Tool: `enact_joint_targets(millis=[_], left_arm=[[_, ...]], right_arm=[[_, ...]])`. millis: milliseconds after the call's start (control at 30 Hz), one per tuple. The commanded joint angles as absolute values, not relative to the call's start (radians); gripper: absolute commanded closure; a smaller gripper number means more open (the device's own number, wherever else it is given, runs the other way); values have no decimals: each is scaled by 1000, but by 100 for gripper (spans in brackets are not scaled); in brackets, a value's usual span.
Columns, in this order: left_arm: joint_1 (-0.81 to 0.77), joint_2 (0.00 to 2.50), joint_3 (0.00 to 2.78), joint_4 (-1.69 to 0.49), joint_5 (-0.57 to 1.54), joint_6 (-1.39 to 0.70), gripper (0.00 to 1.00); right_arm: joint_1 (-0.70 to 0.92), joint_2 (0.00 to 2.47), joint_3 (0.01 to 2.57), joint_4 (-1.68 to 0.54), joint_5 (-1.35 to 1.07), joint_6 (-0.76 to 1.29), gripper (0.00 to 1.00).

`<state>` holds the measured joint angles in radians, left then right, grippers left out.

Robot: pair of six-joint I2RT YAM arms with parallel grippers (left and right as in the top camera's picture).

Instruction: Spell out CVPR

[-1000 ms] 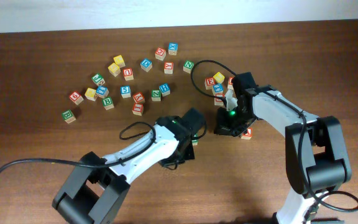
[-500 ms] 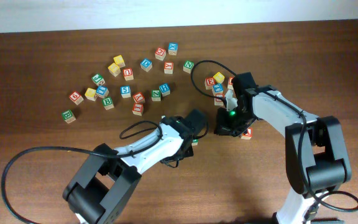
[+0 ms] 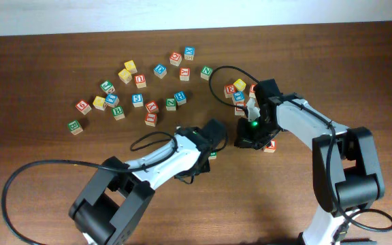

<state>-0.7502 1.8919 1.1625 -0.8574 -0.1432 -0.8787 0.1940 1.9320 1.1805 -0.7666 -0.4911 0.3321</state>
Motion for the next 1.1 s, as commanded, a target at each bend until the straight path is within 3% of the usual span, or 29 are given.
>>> enact_joint_targets(millis=[0, 167, 300, 400, 533, 1067], left_arm=[[-723, 1846, 1247, -997, -70, -857, 100], [-539, 1769, 1254, -1095, -66, -790, 100], [-418, 1773, 1137, -1029, -36, -753, 100], [-410, 1774, 1039, -844, 66, -693, 100], [-411, 1774, 1029, -759, 122, -690, 100], [-410, 1774, 1029, -654, 203, -619, 100]], right_arm=[[196, 1940, 1174, -770, -485, 318, 95], [230, 1940, 1174, -773, -474, 318, 95], [310, 1940, 1174, -758, -364, 382, 96], [359, 1940, 1174, -725, -366, 402, 96], [407, 1940, 1174, -706, -365, 410, 96], [421, 1940, 1174, -715, -459, 501, 96]])
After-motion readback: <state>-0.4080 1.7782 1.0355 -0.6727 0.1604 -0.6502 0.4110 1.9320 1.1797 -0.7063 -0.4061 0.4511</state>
